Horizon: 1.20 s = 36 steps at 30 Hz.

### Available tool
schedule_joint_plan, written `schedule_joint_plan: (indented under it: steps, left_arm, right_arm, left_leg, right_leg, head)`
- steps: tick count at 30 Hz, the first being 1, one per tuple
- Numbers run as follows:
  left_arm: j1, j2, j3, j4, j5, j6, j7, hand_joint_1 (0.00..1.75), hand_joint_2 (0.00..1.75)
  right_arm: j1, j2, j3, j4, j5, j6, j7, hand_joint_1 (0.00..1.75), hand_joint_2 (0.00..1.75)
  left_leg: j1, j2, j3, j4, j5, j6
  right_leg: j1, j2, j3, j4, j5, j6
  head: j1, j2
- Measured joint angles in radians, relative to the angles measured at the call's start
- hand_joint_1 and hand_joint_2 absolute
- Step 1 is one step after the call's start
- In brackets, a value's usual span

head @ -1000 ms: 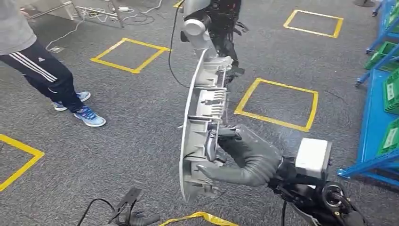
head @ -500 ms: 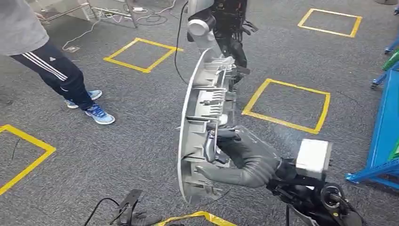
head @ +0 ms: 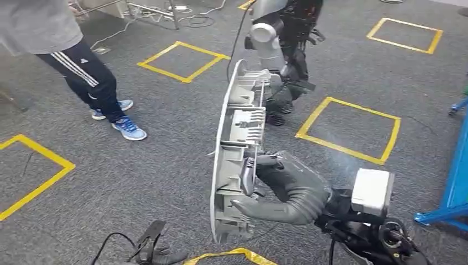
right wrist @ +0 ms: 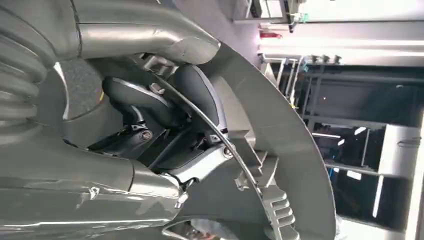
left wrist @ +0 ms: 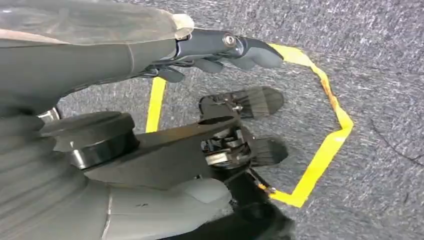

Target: Take the parts from the cabinet and place them on the table.

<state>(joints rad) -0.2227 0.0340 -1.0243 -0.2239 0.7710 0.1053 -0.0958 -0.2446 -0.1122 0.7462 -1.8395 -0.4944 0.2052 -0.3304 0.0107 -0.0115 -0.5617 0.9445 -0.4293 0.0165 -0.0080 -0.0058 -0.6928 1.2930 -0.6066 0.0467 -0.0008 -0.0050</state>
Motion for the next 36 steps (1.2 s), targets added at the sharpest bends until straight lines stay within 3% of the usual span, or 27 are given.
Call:
schedule_joint_plan:
  steps: [1,2,4,5,8,9,10,11,12,14,15,16,17,18,20,21,22,25,26,27,29,30,31,32,33,35,36]
  left_arm:
    - [0.001,0.000,0.000,0.000,0.000,0.000,0.000,0.00,1.75]
    - [0.001,0.000,0.000,0.000,0.000,0.000,0.000,0.00,1.75]
    - [0.000,-0.003,0.000,0.000,0.000,0.000,0.000,0.00,1.75]
    - [0.000,-0.005,0.000,0.000,0.000,0.000,0.000,0.00,1.75]
    - [0.003,-0.007,0.000,0.000,0.005,0.000,0.000,0.00,1.75]
    - [0.005,-0.007,0.000,0.000,0.006,0.000,0.000,0.00,1.75]
    - [0.005,-0.007,0.000,0.000,0.006,0.000,0.000,0.00,1.75]
    - [0.005,-0.006,0.000,0.000,0.007,0.000,-0.001,0.00,1.75]
    - [0.005,-0.007,0.000,0.000,0.007,0.000,-0.002,0.00,1.75]
    - [0.005,-0.007,0.000,0.000,0.008,0.000,-0.004,0.00,1.75]
    - [0.007,-0.007,0.000,0.000,0.008,0.000,-0.005,0.00,1.75]
    - [0.008,-0.007,0.000,0.000,0.008,-0.001,-0.006,0.00,1.75]
    - [0.010,-0.006,0.000,0.000,0.008,-0.001,-0.007,0.00,1.75]
    - [0.010,-0.006,0.000,0.000,0.008,-0.002,-0.008,0.00,1.75]
    - [0.007,-0.003,0.000,0.000,0.006,-0.008,-0.008,0.00,1.75]
    - [0.004,-0.003,0.000,0.000,0.005,-0.009,-0.008,0.00,1.75]
    - [0.003,-0.003,0.000,0.000,0.005,-0.010,-0.008,0.00,1.75]
    - [0.003,-0.002,0.000,0.000,0.004,-0.012,-0.008,0.00,1.75]
    - [0.003,-0.002,0.000,0.000,0.004,-0.013,-0.008,0.00,1.75]
    - [0.002,-0.002,0.000,0.000,0.004,-0.013,-0.008,0.00,1.75]
    - [0.002,-0.004,0.000,0.000,0.004,-0.015,-0.008,0.00,1.75]
    - [0.003,-0.004,0.000,0.000,0.004,-0.016,-0.008,0.00,1.75]
    - [0.003,-0.004,0.000,0.000,0.004,-0.016,-0.008,0.00,1.75]
    - [0.003,-0.003,0.000,0.000,0.004,-0.016,-0.008,0.00,1.75]
    - [0.003,-0.003,0.000,0.000,0.004,-0.016,-0.008,0.00,1.75]
    - [0.003,-0.005,0.000,0.000,0.004,-0.016,-0.008,0.00,1.75]
    - [0.003,-0.006,0.000,0.000,0.004,-0.016,-0.008,0.00,1.75]
  right_arm:
    - [0.001,0.000,0.000,0.000,0.000,0.002,0.000,1.75,1.75]
    - [0.001,0.000,0.000,0.000,0.000,0.003,0.000,1.75,1.75]
    - [0.000,0.000,0.000,0.000,0.000,0.006,0.000,1.75,1.75]
    - [0.000,0.000,0.000,0.000,0.000,0.006,-0.001,1.75,1.75]
    - [-0.001,0.000,0.001,0.000,-0.001,0.009,-0.001,1.75,1.75]
    - [-0.002,0.000,0.001,0.000,-0.002,0.009,0.000,1.75,1.75]
    - [-0.005,0.000,0.002,0.000,-0.005,0.009,0.001,1.75,1.75]
    - [-0.009,0.000,0.003,0.000,-0.009,0.009,0.003,1.75,1.75]
    - [-0.013,0.000,0.003,0.000,-0.014,0.009,0.003,1.75,1.75]
    - [-0.017,0.000,0.005,0.002,-0.019,0.009,0.006,1.75,1.75]
    - [-0.017,0.000,0.005,0.004,-0.019,0.009,0.006,1.75,1.75]
    - [-0.018,0.000,0.006,0.006,-0.019,0.009,0.007,1.75,1.75]
    - [-0.020,0.000,0.007,0.008,-0.022,0.009,0.008,1.75,1.75]
    - [-0.023,0.000,0.009,0.010,-0.026,0.008,0.009,1.75,1.75]
    - [-0.032,0.000,0.012,0.013,-0.037,0.008,0.012,1.75,1.75]
    - [-0.035,0.000,0.013,0.016,-0.041,0.008,0.014,1.75,1.75]
    - [-0.038,0.000,0.014,0.018,-0.043,0.008,0.015,1.75,1.75]
    - [-0.038,0.000,0.020,0.028,-0.050,0.009,0.015,1.75,1.75]
    - [-0.037,0.000,0.020,0.030,-0.050,0.011,0.015,1.75,1.75]
    - [-0.038,0.000,0.020,0.031,-0.050,0.013,0.014,1.75,1.75]
    - [-0.037,0.000,0.021,0.032,-0.050,0.013,0.014,1.75,1.75]
    - [-0.037,0.000,0.024,0.035,-0.050,0.014,0.014,1.75,1.75]
    - [-0.036,0.000,0.026,0.037,-0.050,0.014,0.014,1.75,1.75]
    - [-0.034,0.000,0.027,0.040,-0.050,0.014,0.014,1.75,1.75]
    - [-0.034,0.000,0.027,0.040,-0.050,0.015,0.015,1.75,1.75]
    - [-0.035,0.000,0.027,0.040,-0.050,0.023,0.015,1.75,1.75]
    - [-0.035,0.000,0.027,0.040,-0.050,0.026,0.015,1.75,1.75]
  left_leg:
    - [0.000,-0.005,0.001,0.000,0.000,0.000]
    - [0.000,-0.011,0.002,0.000,0.000,0.000]
    - [0.000,-0.023,0.006,0.001,-0.001,-0.001]
    - [0.001,-0.027,0.004,0.000,-0.001,-0.003]
    - [-0.001,-0.037,-0.008,0.001,0.006,-0.018]
    - [0.001,-0.040,-0.007,-0.003,0.008,-0.024]
    - [-0.003,-0.041,-0.009,0.001,0.002,-0.030]
    - [-0.002,-0.022,-0.021,0.029,-0.021,-0.033]
    - [-0.001,-0.010,-0.051,0.093,-0.059,-0.036]
    - [0.000,-0.006,-0.131,0.262,-0.133,-0.042]
    - [0.000,-0.006,-0.162,0.325,-0.151,-0.044]
    - [0.000,-0.004,-0.172,0.344,-0.147,-0.045]
    - [0.001,-0.001,-0.153,0.305,-0.116,-0.046]
    - [0.002,0.004,-0.113,0.224,-0.074,-0.045]
    - [0.003,0.025,-0.011,0.035,0.001,-0.040]
    - [-0.003,0.040,0.004,0.003,-0.009,-0.034]
    - [-0.005,0.027,-0.002,0.003,-0.004,-0.028]
    - [-0.006,0.015,-0.004,0.004,-0.002,-0.015]
    - [0.001,0.014,-0.001,-0.002,0.001,-0.010]
    - [0.002,0.009,-0.001,-0.002,0.002,-0.007]
    - [0.002,0.004,-0.002,-0.001,0.002,-0.003]
    - [0.001,0.001,-0.002,-0.001,0.002,-0.002]
    - [0.001,-0.002,-0.002,-0.001,0.002,-0.002]
    - [0.001,-0.008,-0.001,-0.001,0.001,-0.003]
    - [0.001,-0.014,0.000,-0.001,0.001,-0.003]
    - [0.001,-0.026,0.005,-0.001,0.000,-0.004]
    - [0.003,-0.031,0.005,-0.001,-0.001,-0.007]
  right_leg:
    - [0.000,0.001,0.002,-0.008,0.017,-0.001]
    - [0.000,0.002,0.026,-0.060,0.052,-0.004]
    - [0.000,0.015,0.120,-0.253,0.150,-0.014]
    - [-0.001,0.038,0.149,-0.322,0.159,-0.019]
    - [0.006,0.033,0.152,-0.337,0.156,-0.023]
    - [0.008,0.031,0.152,-0.339,0.158,-0.029]
    - [-0.005,0.023,0.159,-0.354,0.166,-0.039]
    - [-0.001,0.018,0.161,-0.357,0.169,-0.043]
    - [-0.001,0.014,0.159,-0.358,0.170,-0.049]
    - [0.002,0.002,0.157,-0.357,0.170,-0.051]
    - [0.002,-0.004,0.156,-0.357,0.170,-0.051]
    - [0.002,-0.008,0.156,-0.357,0.170,-0.051]
    - [0.002,-0.013,0.156,-0.356,0.170,-0.051]
    - [0.002,-0.016,0.157,-0.355,0.170,-0.050]
    - [0.002,-0.021,0.158,-0.349,0.165,-0.044]
    - [0.012,-0.023,0.153,-0.342,0.160,-0.037]
    - [0.011,-0.024,0.152,-0.342,0.160,-0.035]
    - [0.009,-0.033,0.154,-0.343,0.159,-0.020]
    - [0.004,-0.024,0.150,-0.330,0.147,-0.013]
    - [0.003,-0.010,0.131,-0.284,0.114,-0.007]
    - [0.001,-0.001,0.051,-0.108,0.028,0.000]
    - [0.001,-0.001,0.015,-0.032,0.002,0.002]
    - [0.001,0.000,-0.007,0.010,-0.004,0.002]
    - [0.001,0.001,-0.006,0.002,0.012,0.000]
    - [0.001,0.002,0.019,-0.056,0.052,-0.003]
    - [0.001,0.012,0.107,-0.240,0.147,-0.012]
    - [0.001,0.035,0.144,-0.326,0.164,-0.019]
  head:
    - [0.001,0.000]
    - [0.002,0.000]
    - [0.004,0.000]
    - [0.005,0.000]
    - [0.005,0.000]
    - [0.005,0.000]
    - [0.001,0.000]
    - [0.001,0.000]
    - [-0.009,0.000]
    - [-0.016,0.000]
    - [-0.017,0.000]
    - [-0.019,0.000]
    - [-0.022,0.000]
    - [-0.026,0.000]
    - [-0.032,0.000]
    - [-0.037,0.000]
    - [-0.033,0.000]
    - [-0.025,0.000]
    - [-0.026,0.000]
    - [-0.019,0.000]
    - [-0.005,0.000]
    - [-0.002,0.000]
    - [0.000,0.000]
    - [0.001,0.000]
    - [0.002,0.000]
    - [0.005,0.000]
    - [0.006,0.000]
